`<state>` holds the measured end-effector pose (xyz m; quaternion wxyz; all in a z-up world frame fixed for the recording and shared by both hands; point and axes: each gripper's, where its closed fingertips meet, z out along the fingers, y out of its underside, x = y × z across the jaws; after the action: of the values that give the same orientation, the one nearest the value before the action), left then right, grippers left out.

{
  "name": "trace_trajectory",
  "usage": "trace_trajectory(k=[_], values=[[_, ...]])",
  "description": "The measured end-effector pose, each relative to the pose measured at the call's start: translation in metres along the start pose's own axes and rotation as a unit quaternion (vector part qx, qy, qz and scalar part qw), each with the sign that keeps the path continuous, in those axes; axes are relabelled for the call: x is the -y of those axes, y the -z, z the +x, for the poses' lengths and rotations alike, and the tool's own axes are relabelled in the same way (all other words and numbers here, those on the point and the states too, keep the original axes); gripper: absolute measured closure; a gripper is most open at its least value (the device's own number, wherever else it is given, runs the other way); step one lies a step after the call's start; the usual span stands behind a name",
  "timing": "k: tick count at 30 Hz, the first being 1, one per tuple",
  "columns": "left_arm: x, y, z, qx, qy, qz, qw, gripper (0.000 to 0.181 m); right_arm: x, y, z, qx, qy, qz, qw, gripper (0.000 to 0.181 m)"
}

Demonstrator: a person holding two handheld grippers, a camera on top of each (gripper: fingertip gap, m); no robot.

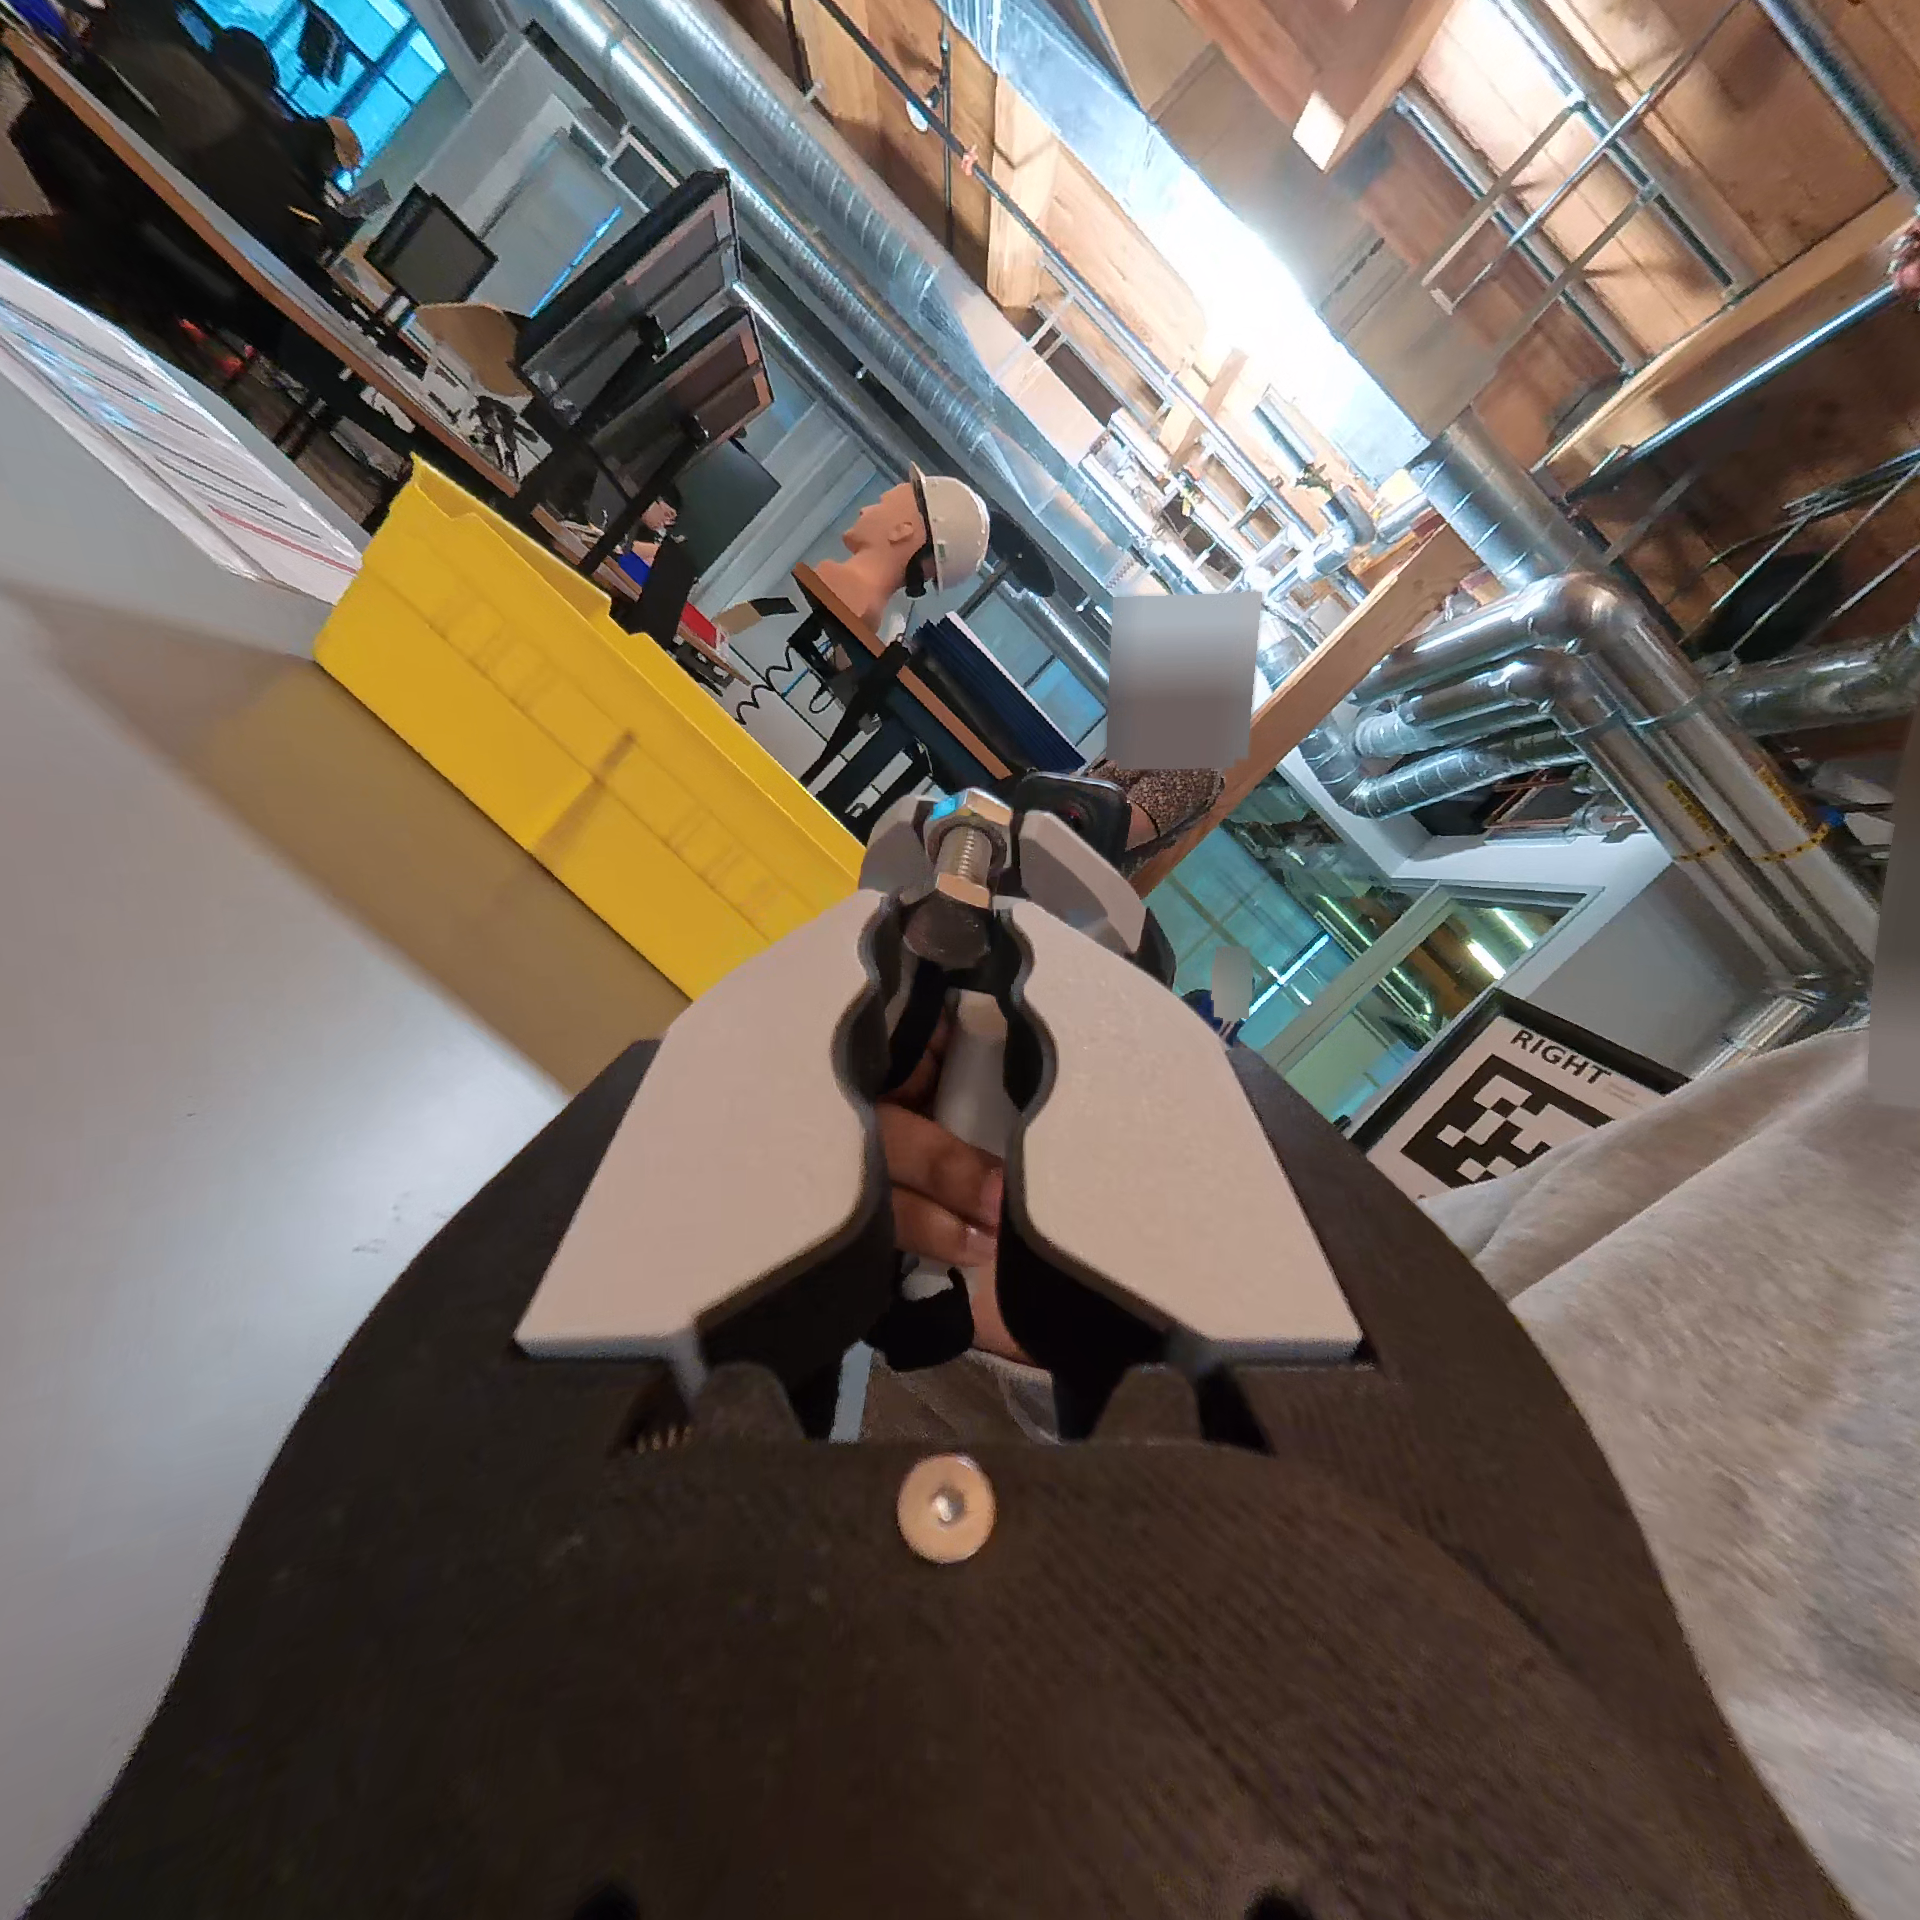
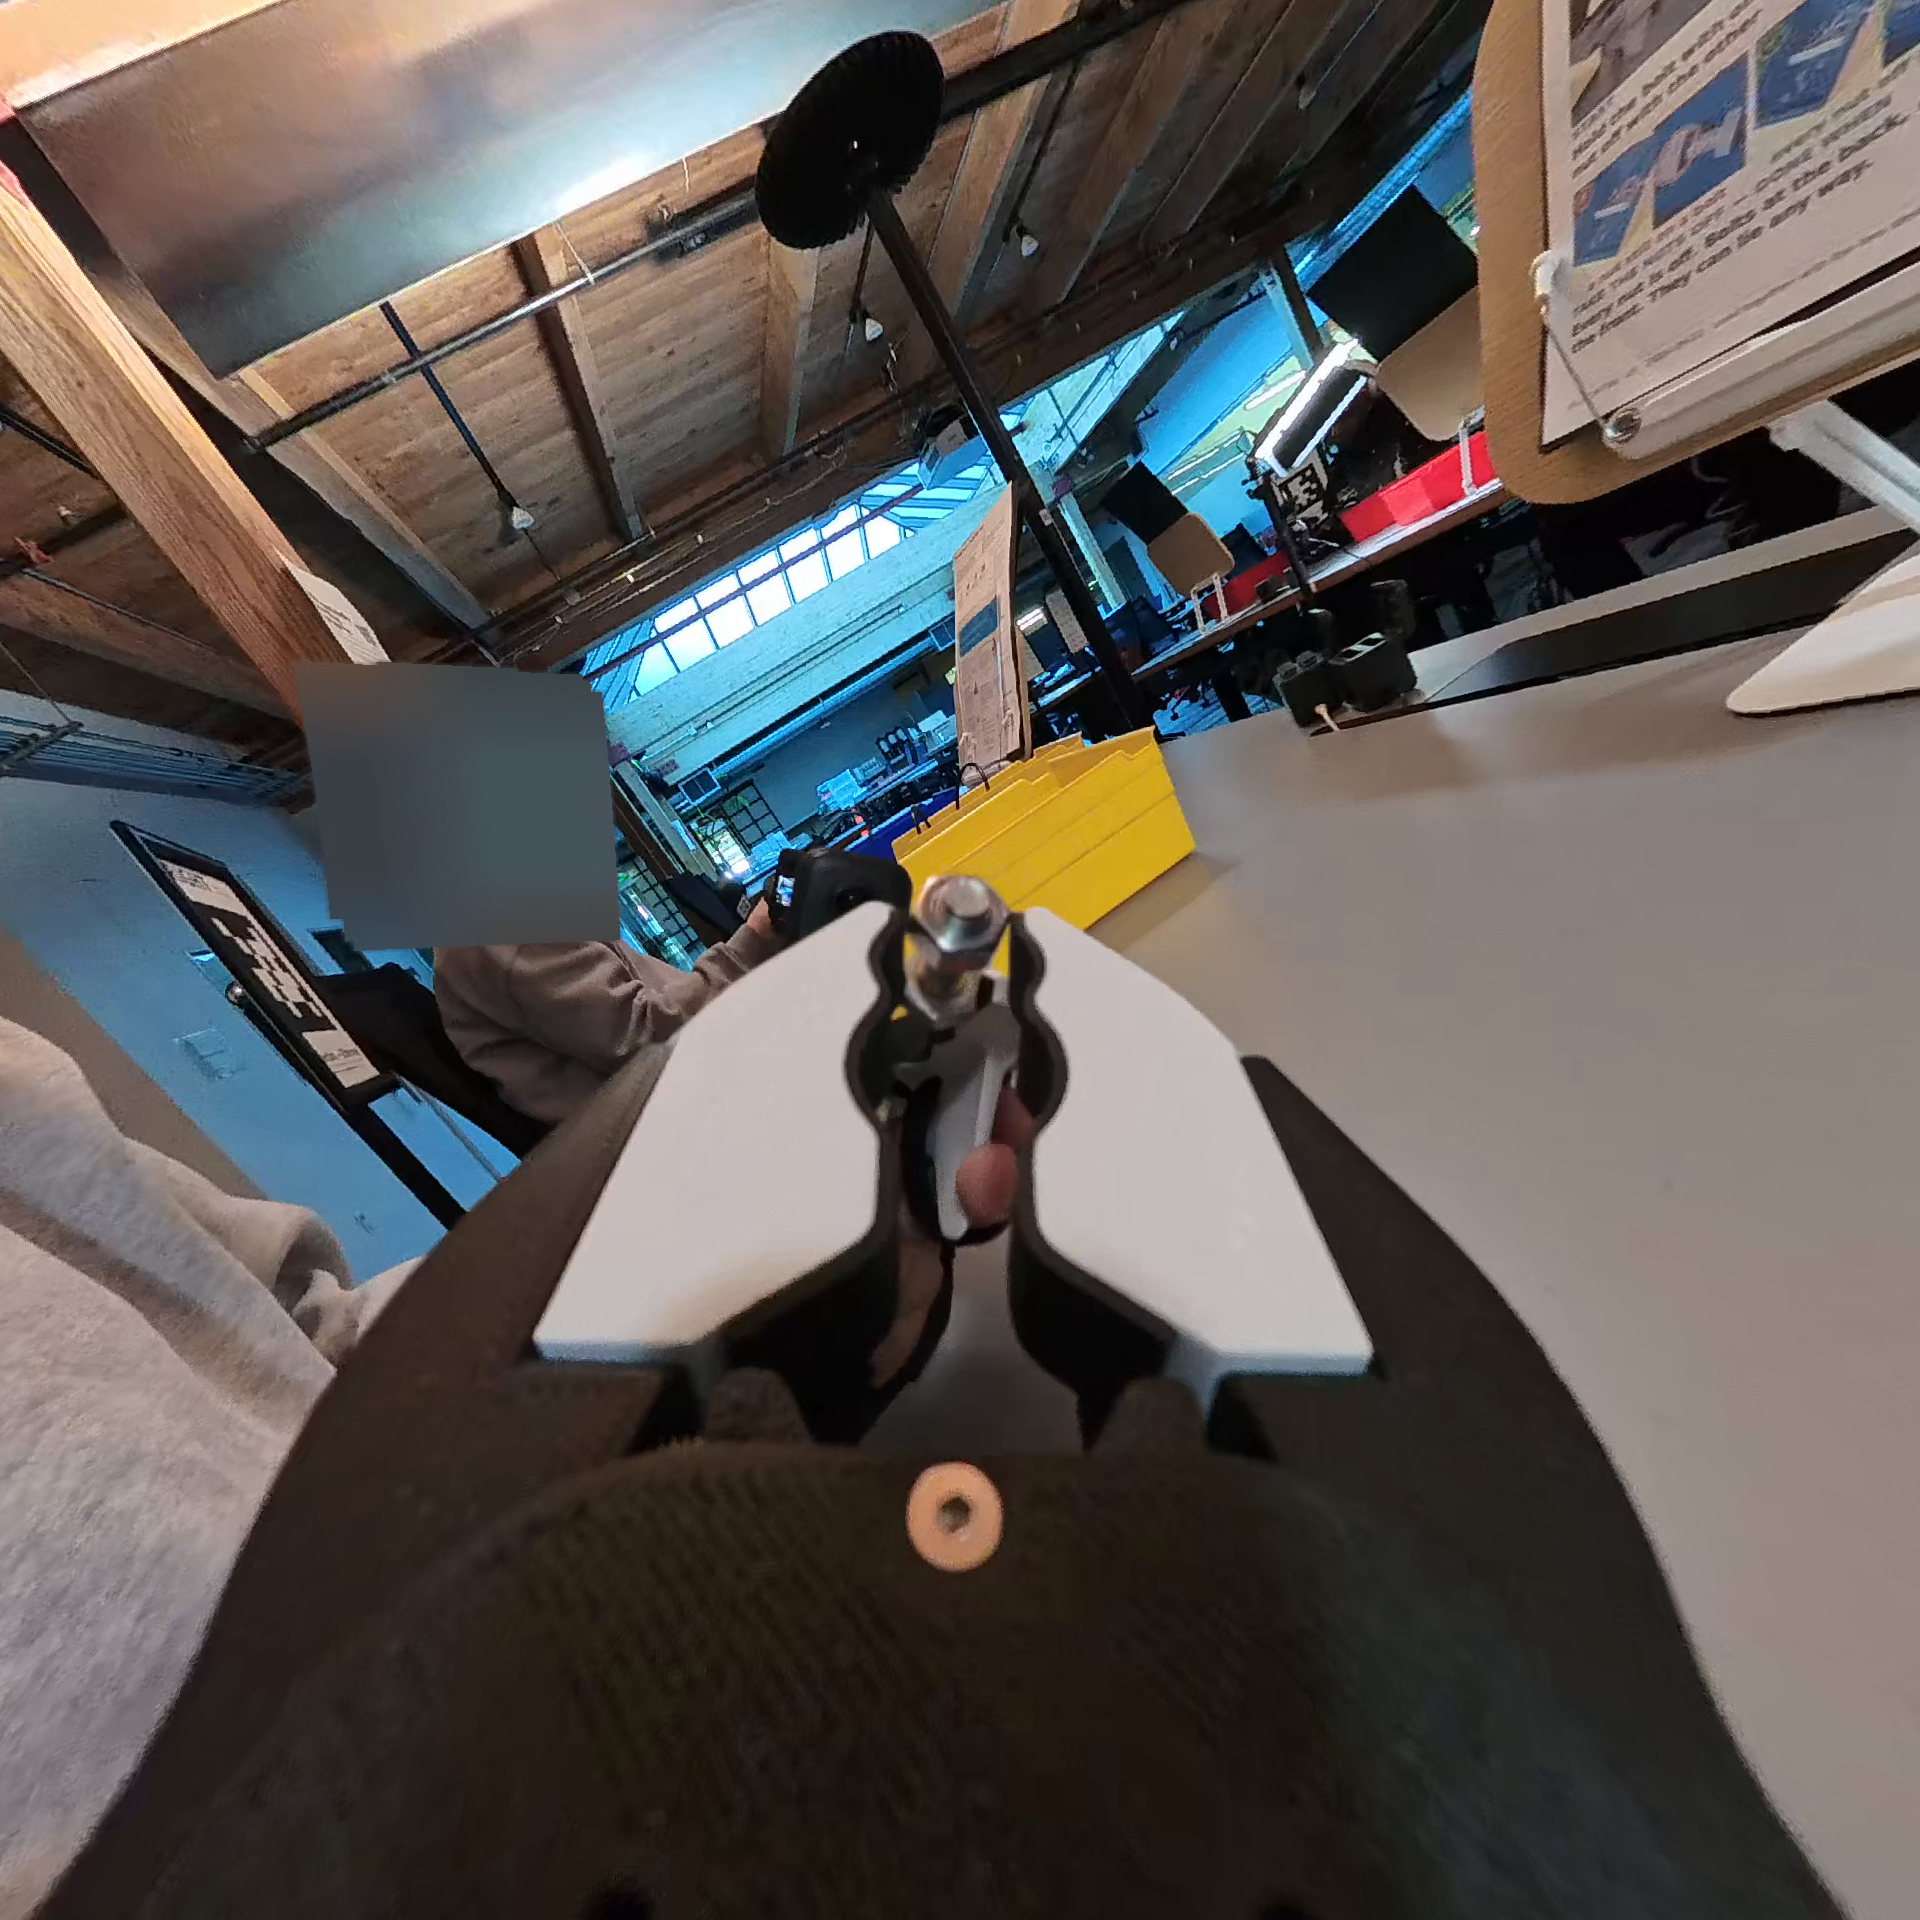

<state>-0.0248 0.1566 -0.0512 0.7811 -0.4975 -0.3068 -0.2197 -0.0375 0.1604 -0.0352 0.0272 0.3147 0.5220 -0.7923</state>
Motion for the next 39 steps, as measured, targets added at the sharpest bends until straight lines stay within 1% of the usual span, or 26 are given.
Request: trace_trajectory(k=[3,8,10,12,14,15,18,20,22,25,27,29,32,36,39], values=[[0.000,0.000,-0.002,0.003,-0.002,0.008,1.000,0.165,0.000,0.001,0.001,0.005,-0.011,-0.001,1.000,0.164],[-0.004,0.000,-0.003,0.001,-0.014,-0.018,1.000,0.162,-0.002,0.001,0.002,0.015,-0.017,-0.025,0.999,0.164],[-0.006,0.000,-0.005,0.012,-0.027,-0.030,0.999,0.143,-0.003,0.002,0.002,0.015,0.001,-0.038,0.999,0.164],[-0.007,0.000,-0.008,0.030,-0.051,-0.050,0.997,0.130,-0.002,0.003,0.004,0.009,0.023,-0.049,0.999,0.164],[-0.009,0.003,-0.013,0.061,-0.104,-0.071,0.990,0.122,0.000,0.006,0.008,0.004,0.045,-0.059,0.997,0.165],[-0.009,0.005,-0.019,0.087,-0.145,-0.085,0.982,0.120,0.001,0.008,0.011,0.001,0.059,-0.068,0.996,0.165],[-0.011,0.013,-0.041,0.175,-0.258,-0.124,0.942,0.120,-0.006,0.015,0.030,-0.023,0.104,-0.114,0.988,0.164],[-0.018,0.015,-0.051,0.207,-0.296,-0.148,0.921,0.126,-0.007,0.019,0.043,-0.042,0.120,-0.128,0.984,0.164],[-0.027,0.011,-0.046,0.195,-0.301,-0.167,0.919,0.131,-0.007,0.019,0.047,-0.049,0.115,-0.128,0.984,0.164],[-0.036,0.008,-0.040,0.173,-0.266,-0.171,0.933,0.133,-0.012,0.018,0.040,-0.041,0.116,-0.136,0.983,0.164],[-0.042,0.006,-0.040,0.161,-0.234,-0.181,0.941,0.134,-0.018,0.017,0.032,-0.032,0.139,-0.159,0.977,0.164],[-0.043,0.004,-0.042,0.166,-0.235,-0.186,0.939,0.135,-0.022,0.018,0.026,-0.029,0.181,-0.186,0.965,0.164],[-0.042,-0.002,-0.037,0.163,-0.282,-0.180,0.928,0.137,-0.023,0.021,0.017,-0.020,0.217,-0.206,0.954,0.164],[-0.044,-0.006,-0.029,0.159,-0.361,-0.173,0.902,0.142,-0.021,0.026,0.009,-0.012,0.227,-0.214,0.950,0.164],[-0.047,-0.008,-0.021,0.145,-0.399,-0.167,0.890,0.147,-0.018,0.030,0.005,-0.011,0.235,-0.215,0.948,0.164]])
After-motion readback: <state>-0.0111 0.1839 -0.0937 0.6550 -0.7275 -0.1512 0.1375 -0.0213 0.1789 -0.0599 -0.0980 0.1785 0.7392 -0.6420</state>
